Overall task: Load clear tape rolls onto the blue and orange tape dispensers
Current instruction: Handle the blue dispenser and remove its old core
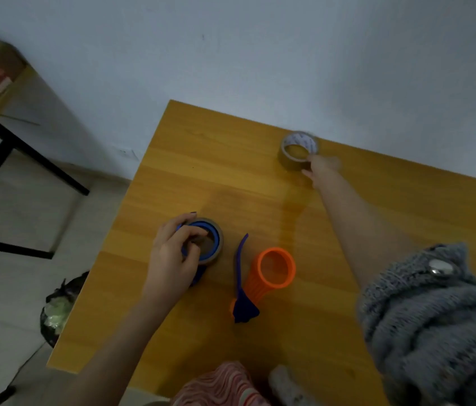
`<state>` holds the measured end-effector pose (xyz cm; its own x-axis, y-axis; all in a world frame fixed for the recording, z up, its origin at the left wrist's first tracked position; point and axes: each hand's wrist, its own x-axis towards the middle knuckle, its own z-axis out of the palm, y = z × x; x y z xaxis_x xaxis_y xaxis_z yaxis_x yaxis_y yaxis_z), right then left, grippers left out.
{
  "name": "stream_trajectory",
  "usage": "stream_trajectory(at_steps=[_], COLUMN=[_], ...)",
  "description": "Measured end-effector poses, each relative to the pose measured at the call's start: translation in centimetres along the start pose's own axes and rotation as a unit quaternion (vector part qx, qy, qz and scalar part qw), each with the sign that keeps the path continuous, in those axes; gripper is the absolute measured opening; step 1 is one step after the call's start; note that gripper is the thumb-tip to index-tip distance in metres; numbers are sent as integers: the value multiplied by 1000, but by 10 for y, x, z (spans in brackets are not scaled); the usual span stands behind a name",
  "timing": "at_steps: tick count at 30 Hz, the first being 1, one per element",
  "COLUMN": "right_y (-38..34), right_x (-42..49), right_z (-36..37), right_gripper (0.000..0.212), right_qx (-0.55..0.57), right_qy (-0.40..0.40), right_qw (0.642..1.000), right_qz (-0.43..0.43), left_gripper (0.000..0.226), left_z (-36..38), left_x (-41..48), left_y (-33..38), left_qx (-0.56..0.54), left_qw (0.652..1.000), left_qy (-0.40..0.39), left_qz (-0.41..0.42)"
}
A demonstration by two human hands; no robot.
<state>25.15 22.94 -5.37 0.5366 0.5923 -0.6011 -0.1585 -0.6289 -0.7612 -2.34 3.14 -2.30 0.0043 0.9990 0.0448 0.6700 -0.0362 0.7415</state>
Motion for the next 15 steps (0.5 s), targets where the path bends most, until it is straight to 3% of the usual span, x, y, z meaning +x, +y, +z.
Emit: stream_trajectory(at_steps=[6, 11, 15], right_y=[4, 24, 51], right_x=[-28, -85, -131], right_z=[-3, 5, 25], right_gripper=[49, 24, 27], right_qx=[-15, -89, -191], right_qy=[-62, -94, -175], right_qw=[998, 991, 960], right_qz=[30, -39, -106], left_gripper=[24, 39, 50], left_z=[-6, -8, -7], left_x=[5, 6, 0], left_y=[1, -6, -12], left_qx=[-38, -18, 6], left_qw=[997, 993, 989], left_qy=[19, 10, -15], left_qz=[-61, -113, -146])
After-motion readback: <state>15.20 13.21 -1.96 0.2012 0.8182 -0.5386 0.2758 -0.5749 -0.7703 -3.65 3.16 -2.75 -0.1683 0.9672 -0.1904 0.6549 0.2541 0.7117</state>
